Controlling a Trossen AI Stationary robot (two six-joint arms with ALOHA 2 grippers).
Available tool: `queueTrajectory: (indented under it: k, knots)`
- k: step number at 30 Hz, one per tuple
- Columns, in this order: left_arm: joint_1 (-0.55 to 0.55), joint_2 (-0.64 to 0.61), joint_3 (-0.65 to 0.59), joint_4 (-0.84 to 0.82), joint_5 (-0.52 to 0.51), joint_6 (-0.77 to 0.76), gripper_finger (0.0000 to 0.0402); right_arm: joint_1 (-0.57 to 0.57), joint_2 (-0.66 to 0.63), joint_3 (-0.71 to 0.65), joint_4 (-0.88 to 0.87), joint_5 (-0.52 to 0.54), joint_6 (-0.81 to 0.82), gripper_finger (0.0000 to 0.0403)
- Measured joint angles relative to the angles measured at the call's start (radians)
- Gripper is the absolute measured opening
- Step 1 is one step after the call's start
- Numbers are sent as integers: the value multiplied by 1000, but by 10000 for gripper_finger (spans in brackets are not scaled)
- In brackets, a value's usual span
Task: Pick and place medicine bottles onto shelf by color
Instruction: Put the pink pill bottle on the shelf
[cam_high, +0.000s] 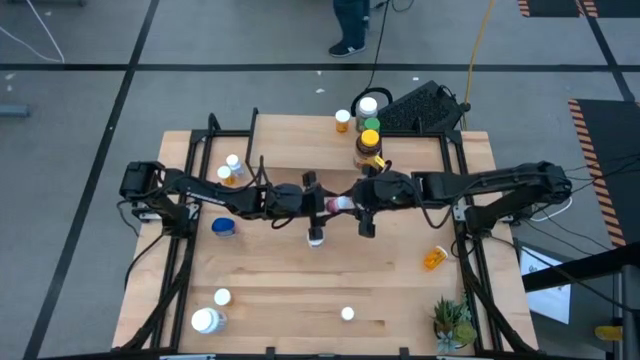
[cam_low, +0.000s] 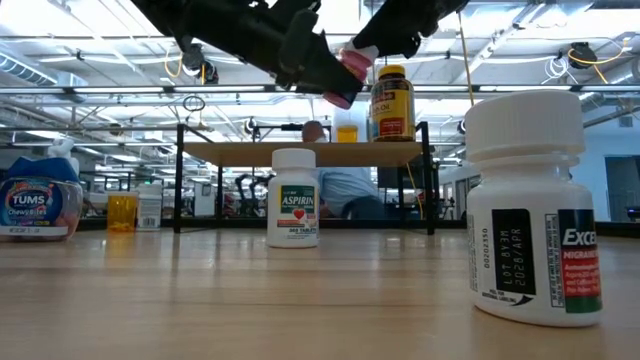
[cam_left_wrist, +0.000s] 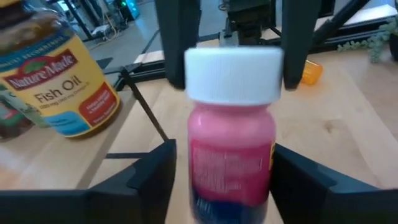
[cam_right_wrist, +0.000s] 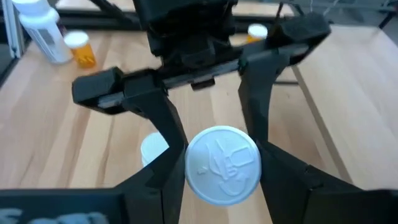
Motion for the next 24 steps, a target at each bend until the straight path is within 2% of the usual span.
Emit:
queueTrajectory:
  k: [6, 11, 18, 24]
  knots:
    - [3, -21, 0, -19, -81, 4, 279, -37, -2, 258, -300, 29, -34, 159]
    - [15, -54, -1, -44, -85, -9, 299, -143, 41, 492, -497, 28, -64, 159]
    - [39, -97, 0, -130, -87, -14, 303, -276, 263, 813, -686, 27, -135, 159]
    - [61, -150, -1, -214, -153, -16, 303, -373, 496, 1052, -766, 26, -181, 161]
